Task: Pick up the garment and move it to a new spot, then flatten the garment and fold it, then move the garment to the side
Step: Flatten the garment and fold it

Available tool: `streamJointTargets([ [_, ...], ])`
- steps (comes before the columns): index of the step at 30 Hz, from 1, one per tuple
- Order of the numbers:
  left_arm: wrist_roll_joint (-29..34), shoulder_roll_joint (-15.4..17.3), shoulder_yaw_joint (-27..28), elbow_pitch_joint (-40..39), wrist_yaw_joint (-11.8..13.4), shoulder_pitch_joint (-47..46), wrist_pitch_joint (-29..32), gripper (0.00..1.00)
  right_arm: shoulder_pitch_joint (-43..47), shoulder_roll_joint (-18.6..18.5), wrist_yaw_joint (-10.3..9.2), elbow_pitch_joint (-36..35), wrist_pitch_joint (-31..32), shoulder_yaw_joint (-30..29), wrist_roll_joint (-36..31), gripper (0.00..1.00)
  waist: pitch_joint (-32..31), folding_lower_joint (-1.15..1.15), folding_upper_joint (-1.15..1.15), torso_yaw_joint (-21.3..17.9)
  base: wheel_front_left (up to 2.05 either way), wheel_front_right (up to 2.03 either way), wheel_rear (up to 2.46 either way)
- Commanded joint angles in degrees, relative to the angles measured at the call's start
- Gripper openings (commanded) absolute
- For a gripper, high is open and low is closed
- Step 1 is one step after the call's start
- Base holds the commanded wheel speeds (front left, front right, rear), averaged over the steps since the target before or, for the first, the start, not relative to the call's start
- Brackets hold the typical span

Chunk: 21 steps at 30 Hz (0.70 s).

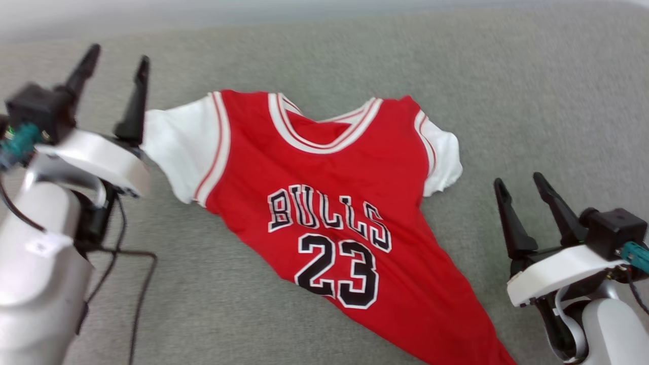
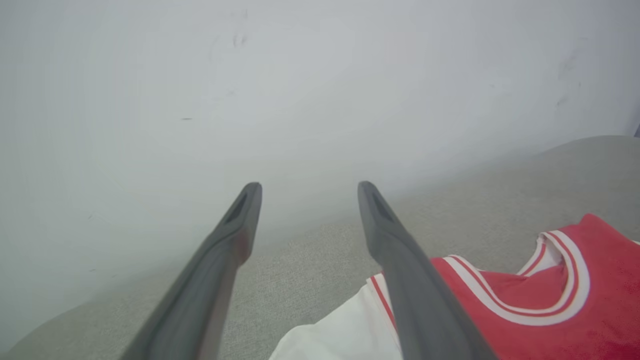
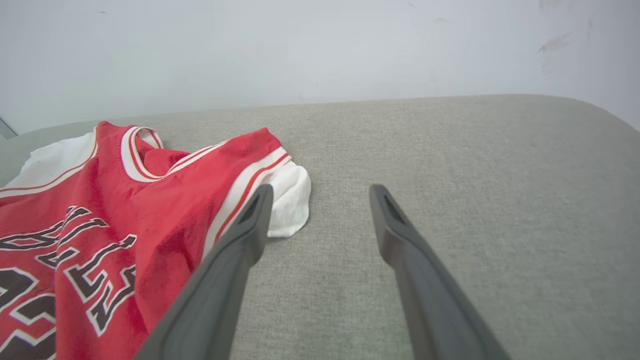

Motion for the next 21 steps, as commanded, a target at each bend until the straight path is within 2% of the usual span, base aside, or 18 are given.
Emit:
streamJointTargets([
  [1,0.49,-0.23,-0.14,-0.47,0.25,1.16,-0.57,1.0,0.69,-0.39,-0.04,-0.27,0.05,-0.28,-0.33,1.0,-2.58,0.0,0.0,2.44,0.0,0.0,0.0],
  [5,0.33,-2.35,0.33,-5.49,2.0,6.55,-3.13,1.0,1.54,-1.12,-0.04,-1.15,1.18,-0.9,-0.43,1.0,-5.6,0.0,0.0,4.47,0.0,0.0,0.0],
  [10,1.28,-4.31,1.36,-13.87,6.0,18.4,-3.98,1.0,3.04,-1.6,-0.03,-1.88,2.38,-2.32,-0.08,1.0,-9.0,0.0,0.0,6.25,0.0,0.0,0.0],
  [14,2.13,-5.34,1.53,-17.47,7.94,24.11,-4.1,1.0,3.88,-1.5,-0.04,-2.37,3.01,-2.7,0.01,1.0,-9.72,0.0,0.0,6.69,0.0,0.0,0.0],
  [18,2.83,-8.0,1.73,-20.69,10.11,29.6,-4.09,1.0,4.94,-1.81,-0.04,-2.65,4.67,-2.98,0.27,1.0,-9.63,0.0,0.0,7.22,0.0,0.0,0.0],
  [21,3.73,-9.48,2.41,-21.65,10.4,31.47,-4.11,1.0,5.19,-2.44,-0.03,-2.72,6.77,-3.7,0.43,1.0,-8.96,0.0,0.0,8.01,0.0,0.0,0.0],
])
